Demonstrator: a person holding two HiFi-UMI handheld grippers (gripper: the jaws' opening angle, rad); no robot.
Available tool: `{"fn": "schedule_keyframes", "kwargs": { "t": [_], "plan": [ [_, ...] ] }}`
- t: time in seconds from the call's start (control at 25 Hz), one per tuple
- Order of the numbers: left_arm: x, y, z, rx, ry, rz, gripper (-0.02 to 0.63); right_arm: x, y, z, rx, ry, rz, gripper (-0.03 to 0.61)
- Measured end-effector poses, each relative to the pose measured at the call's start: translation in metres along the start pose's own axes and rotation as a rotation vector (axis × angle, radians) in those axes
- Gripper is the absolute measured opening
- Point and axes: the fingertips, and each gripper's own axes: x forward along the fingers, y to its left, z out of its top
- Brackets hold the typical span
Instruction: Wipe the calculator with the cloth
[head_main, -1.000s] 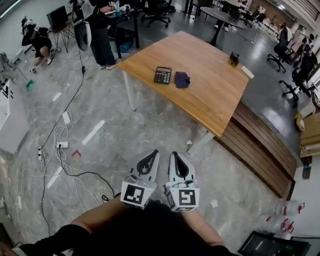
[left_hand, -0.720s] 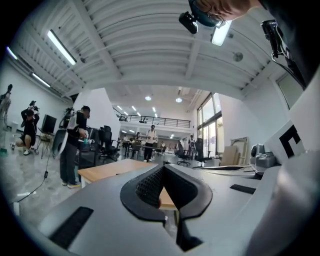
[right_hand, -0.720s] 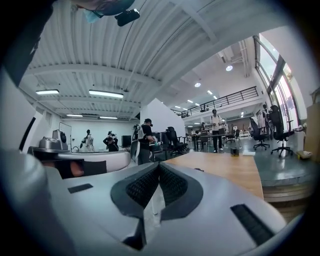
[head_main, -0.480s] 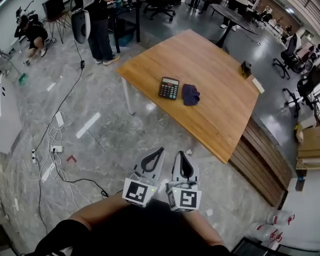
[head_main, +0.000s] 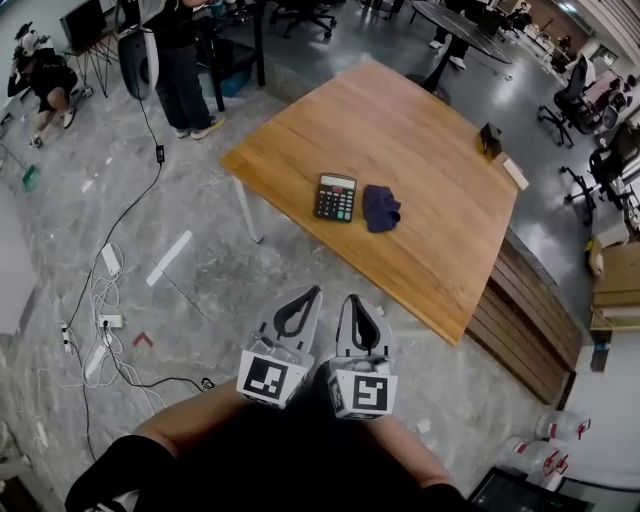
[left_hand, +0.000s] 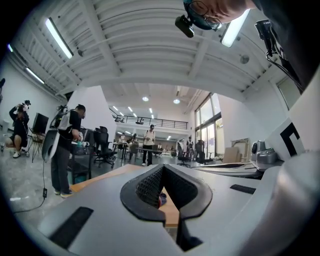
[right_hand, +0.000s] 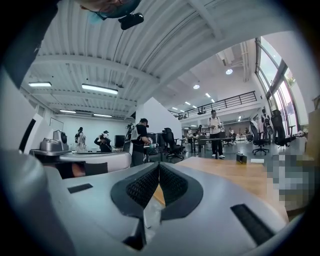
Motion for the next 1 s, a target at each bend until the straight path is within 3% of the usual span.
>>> {"fn": "schedule_keyframes", "kwargs": {
  "t": [0.24, 0.64, 1.0],
  "plan": [
    [0.031, 0.019, -0.014, 0.003, 0.02, -0.006, 0.006, 0.036, -0.013, -0.009, 0.009, 0.0, -0.012, 0.015],
    [0.088, 0.071, -0.02, -0.01, 0.05, 0.066, 0.006, 0.113, -0.042, -0.014, 0.043, 0.016, 0.003, 0.015],
    [0.201, 0.108, -0.037, -0.01, 0.098, 0.098, 0.006, 0.212, -0.111, -0.027, 0.086, 0.054, 0.03, 0.015]
  ]
}}
